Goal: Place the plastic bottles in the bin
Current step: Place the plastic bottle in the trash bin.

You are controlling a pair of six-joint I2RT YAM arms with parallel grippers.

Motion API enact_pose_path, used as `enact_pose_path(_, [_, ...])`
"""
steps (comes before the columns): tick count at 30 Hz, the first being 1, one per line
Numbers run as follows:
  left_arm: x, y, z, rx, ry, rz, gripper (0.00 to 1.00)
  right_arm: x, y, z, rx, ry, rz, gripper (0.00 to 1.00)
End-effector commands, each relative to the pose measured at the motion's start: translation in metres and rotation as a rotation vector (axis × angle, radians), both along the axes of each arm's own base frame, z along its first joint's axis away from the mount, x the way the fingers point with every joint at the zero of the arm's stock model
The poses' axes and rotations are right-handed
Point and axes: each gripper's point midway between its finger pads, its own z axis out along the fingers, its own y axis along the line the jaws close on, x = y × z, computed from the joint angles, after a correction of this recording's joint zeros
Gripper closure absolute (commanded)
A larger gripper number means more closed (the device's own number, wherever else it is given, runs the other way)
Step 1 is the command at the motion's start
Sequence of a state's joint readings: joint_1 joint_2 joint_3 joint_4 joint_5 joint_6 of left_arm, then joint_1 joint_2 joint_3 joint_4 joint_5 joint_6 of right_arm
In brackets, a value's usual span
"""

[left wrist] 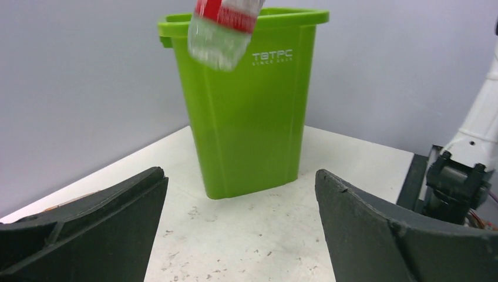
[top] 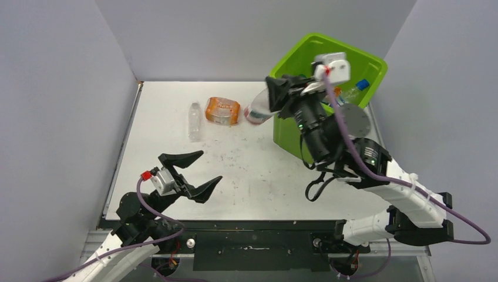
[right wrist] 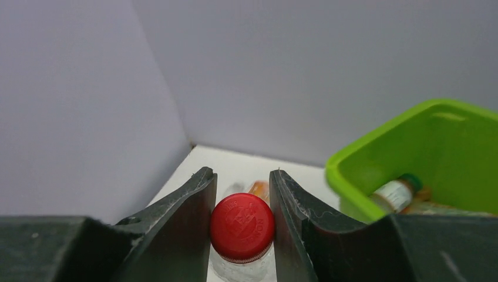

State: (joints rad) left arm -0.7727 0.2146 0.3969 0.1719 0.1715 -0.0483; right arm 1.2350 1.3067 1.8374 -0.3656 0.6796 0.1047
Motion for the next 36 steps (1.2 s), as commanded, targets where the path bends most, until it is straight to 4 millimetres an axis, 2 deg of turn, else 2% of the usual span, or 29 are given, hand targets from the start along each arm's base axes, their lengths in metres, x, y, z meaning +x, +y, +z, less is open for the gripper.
enact_pose_path(1, [0.013, 0.015, 0.011, -0.057, -0.019, 0.101, 0.04, 0.017, -0.09, 0.074, 0.12, -0.198, -0.35, 0.95])
enact_pose_path(4, [0.015, 0.015, 0.01, -0.054, -0.016, 0.107, 0.04, 0.029, -0.116, 0.093, 0.144, -0.265, -0.472, 0.95])
enact_pose_path(6, [0.016, 0.015, 0.009, -0.049, -0.013, 0.111, 0.04, 0.045, -0.129, 0.098, 0.153, -0.286, -0.536, 0.95])
enact_pose_path(9, [0.019, 0.016, 0.008, -0.046, -0.008, 0.125, 0.04, 0.083, -0.146, 0.092, 0.142, -0.273, -0.634, 0.95])
enact_pose_path(11, [0.023, 0.019, 0.007, -0.046, 0.002, 0.148, 0.04, 0.118, -0.161, 0.079, 0.147, -0.247, -0.661, 0.95])
enact_pose_path(15, [0.033, 0.026, 0.003, -0.039, 0.035, 0.212, 0.04, 0.187, -0.186, 0.025, 0.175, -0.098, -0.637, 0.95])
enact_pose_path(18, [0.04, 0.031, -0.004, -0.021, 0.056, 0.26, 0.04, 0.219, -0.186, -0.014, 0.188, 0.006, -0.57, 0.95])
enact_pose_path(23, [0.043, 0.034, -0.005, -0.015, 0.066, 0.282, 0.04, 0.242, -0.181, -0.07, 0.202, 0.146, -0.501, 0.95])
enact_pose_path(27, [0.045, 0.035, -0.006, -0.013, 0.071, 0.292, 0.04, 0.247, -0.187, -0.108, 0.2, 0.249, -0.476, 0.95])
enact_pose_path(28, [0.046, 0.035, -0.007, -0.011, 0.074, 0.293, 0.04, 0.246, -0.188, -0.114, 0.196, 0.267, -0.474, 0.92])
enact_pose_path(29, [0.046, 0.034, -0.008, -0.007, 0.076, 0.293, 0.04, 0.245, -0.188, -0.121, 0.191, 0.285, -0.468, 0.82])
enact_pose_path(31, [0.047, 0.033, -0.011, 0.003, 0.083, 0.295, 0.04, 0.241, -0.189, -0.123, 0.19, 0.293, -0.461, 0.51])
enact_pose_path(32, [0.048, 0.033, -0.012, 0.007, 0.088, 0.296, 0.04, 0.238, -0.189, -0.12, 0.192, 0.289, -0.46, 0.4])
enact_pose_path(34, [0.05, 0.032, -0.014, 0.015, 0.098, 0.302, 0.04, 0.232, -0.191, -0.111, 0.195, 0.284, -0.46, 0.28])
enact_pose_path(36, [0.053, 0.033, -0.016, 0.018, 0.108, 0.314, 0.04, 0.225, -0.194, -0.096, 0.199, 0.271, -0.467, 0.22])
